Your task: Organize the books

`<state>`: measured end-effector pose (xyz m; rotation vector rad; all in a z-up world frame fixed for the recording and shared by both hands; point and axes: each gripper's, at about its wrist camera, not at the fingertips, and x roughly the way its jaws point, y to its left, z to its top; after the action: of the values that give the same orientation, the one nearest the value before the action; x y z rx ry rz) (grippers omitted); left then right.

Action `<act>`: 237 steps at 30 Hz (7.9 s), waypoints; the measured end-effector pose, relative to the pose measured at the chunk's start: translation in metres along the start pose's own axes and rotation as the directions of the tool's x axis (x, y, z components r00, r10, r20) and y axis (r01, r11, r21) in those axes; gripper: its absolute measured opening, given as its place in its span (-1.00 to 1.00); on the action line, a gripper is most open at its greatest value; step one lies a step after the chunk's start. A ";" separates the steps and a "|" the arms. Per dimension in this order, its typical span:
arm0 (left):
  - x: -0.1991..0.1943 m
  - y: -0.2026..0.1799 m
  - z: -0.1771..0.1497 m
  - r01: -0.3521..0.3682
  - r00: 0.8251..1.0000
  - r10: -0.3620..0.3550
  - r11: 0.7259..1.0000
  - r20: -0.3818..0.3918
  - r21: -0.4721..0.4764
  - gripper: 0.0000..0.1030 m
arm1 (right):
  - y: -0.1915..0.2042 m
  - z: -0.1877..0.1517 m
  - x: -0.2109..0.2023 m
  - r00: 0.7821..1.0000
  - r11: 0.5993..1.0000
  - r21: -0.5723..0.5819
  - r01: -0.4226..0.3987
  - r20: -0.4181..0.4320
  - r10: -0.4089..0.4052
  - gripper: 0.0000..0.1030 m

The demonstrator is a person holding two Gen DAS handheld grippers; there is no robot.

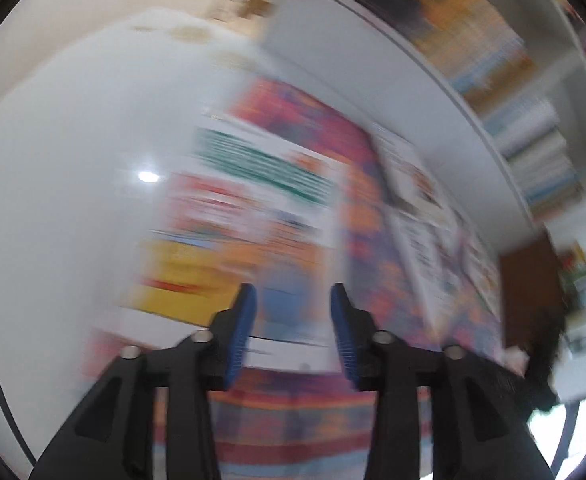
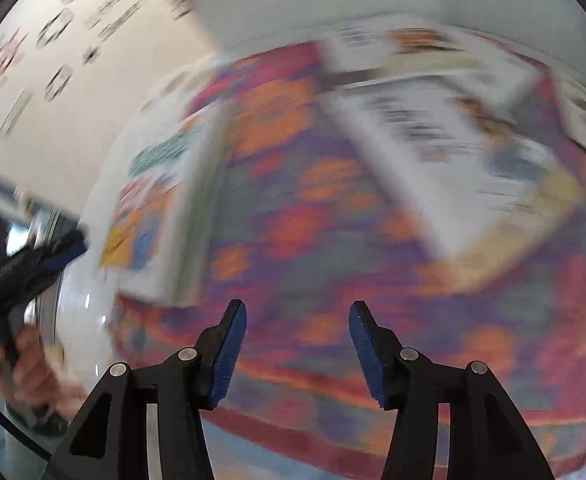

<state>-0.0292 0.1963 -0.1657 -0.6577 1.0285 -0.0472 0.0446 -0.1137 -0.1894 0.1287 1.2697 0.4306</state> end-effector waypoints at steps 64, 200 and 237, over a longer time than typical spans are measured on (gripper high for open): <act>0.112 -0.139 -0.122 0.074 0.969 -0.076 0.997 -0.236 -0.015 -0.78 | -0.182 -0.080 -0.030 0.951 0.924 0.263 -0.277 -0.059 0.302 -0.38; 0.102 -0.231 -0.098 -0.166 0.978 0.206 0.885 -0.045 0.435 -0.46 | -0.109 -0.040 -0.110 0.879 0.914 0.038 0.405 0.259 -0.400 -0.10; 0.054 -0.249 -0.095 -0.238 0.970 0.236 0.896 0.050 0.376 -0.46 | -0.059 -0.027 -0.156 0.893 0.933 -0.020 0.360 0.297 -0.338 -0.01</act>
<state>-0.0116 -0.0693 -0.1086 -0.1756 1.0533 -0.0307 -0.0021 -0.2311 -0.0769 -0.0997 0.9591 0.1389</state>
